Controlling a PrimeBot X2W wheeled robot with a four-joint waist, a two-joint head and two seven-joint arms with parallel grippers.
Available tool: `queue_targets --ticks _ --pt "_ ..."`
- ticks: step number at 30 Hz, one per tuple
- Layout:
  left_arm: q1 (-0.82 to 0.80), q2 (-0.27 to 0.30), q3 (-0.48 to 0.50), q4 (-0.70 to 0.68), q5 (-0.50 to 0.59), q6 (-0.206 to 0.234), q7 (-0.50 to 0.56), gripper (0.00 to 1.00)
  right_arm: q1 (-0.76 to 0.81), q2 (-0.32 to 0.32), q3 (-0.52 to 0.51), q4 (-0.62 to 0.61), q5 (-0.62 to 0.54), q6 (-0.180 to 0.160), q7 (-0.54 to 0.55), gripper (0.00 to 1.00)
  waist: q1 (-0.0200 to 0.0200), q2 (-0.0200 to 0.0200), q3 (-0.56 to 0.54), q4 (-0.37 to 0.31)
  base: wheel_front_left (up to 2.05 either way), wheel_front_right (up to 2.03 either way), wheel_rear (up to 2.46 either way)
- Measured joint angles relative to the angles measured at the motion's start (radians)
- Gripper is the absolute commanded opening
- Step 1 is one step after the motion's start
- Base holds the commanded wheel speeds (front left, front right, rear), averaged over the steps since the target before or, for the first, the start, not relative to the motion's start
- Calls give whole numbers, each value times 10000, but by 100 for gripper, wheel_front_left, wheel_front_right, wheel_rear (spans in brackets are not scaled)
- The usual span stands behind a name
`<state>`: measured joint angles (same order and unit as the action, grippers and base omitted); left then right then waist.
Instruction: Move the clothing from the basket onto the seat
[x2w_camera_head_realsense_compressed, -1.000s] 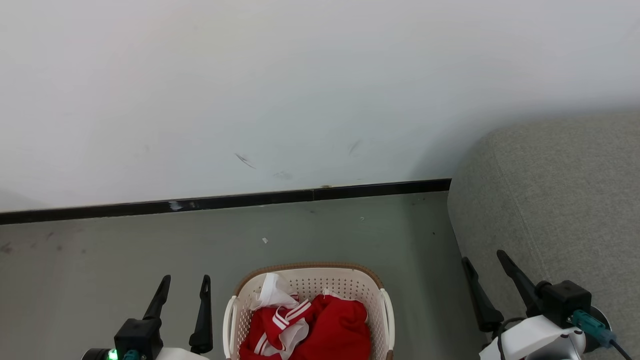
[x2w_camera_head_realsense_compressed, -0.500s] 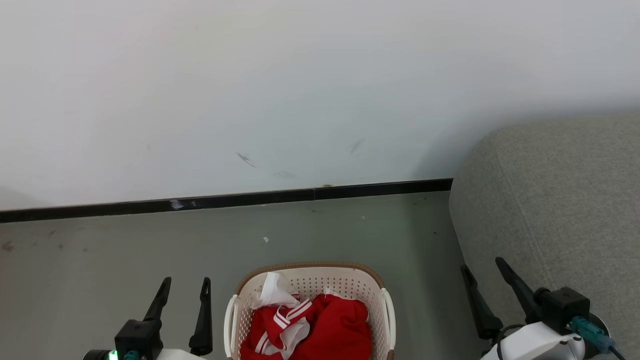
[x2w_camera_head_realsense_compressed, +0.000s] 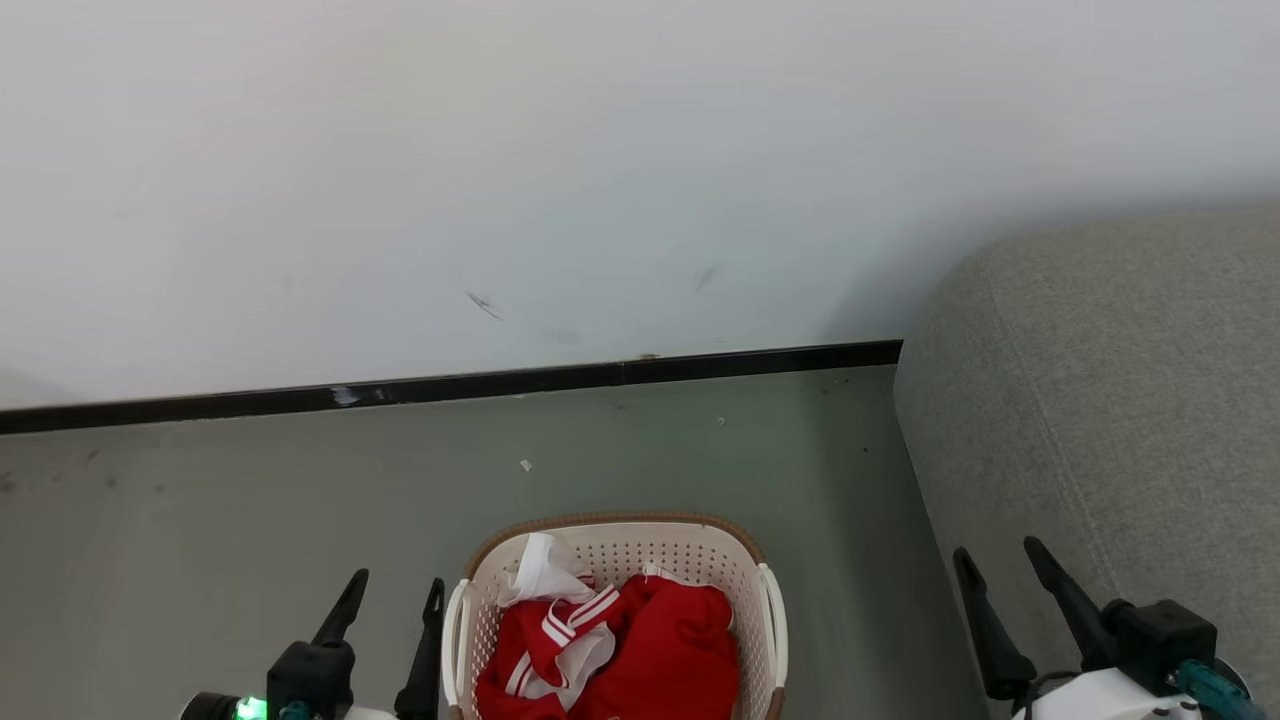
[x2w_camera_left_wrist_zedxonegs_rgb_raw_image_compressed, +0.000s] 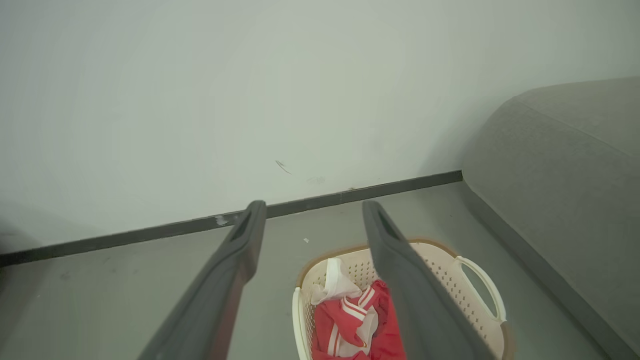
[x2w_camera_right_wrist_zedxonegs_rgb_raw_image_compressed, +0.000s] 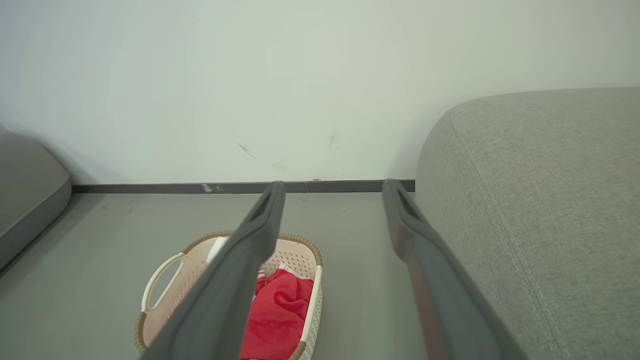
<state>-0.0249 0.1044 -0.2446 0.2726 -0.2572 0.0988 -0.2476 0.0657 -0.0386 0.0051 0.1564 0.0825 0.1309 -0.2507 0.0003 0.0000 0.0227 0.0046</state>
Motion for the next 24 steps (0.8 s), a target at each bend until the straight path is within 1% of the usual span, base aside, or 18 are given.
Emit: queue_targets --ticks 8,19,24 --pt "-660 19 -648 639 314 -393 226 100 141 19 -456 -336 0 0 -2 100 0 0 251 -115 0 0 0" --pt "-1388 -100 -1271 1755 711 -711 585 100 166 25 -1218 -1177 12 0 -2 100 0 1 761 -347 0 0 0" --pt "-1789 -104 -1432 2282 838 -798 631 100 130 31 -1285 -1365 13 0 -2 100 0 0 1058 -480 0 0 0"
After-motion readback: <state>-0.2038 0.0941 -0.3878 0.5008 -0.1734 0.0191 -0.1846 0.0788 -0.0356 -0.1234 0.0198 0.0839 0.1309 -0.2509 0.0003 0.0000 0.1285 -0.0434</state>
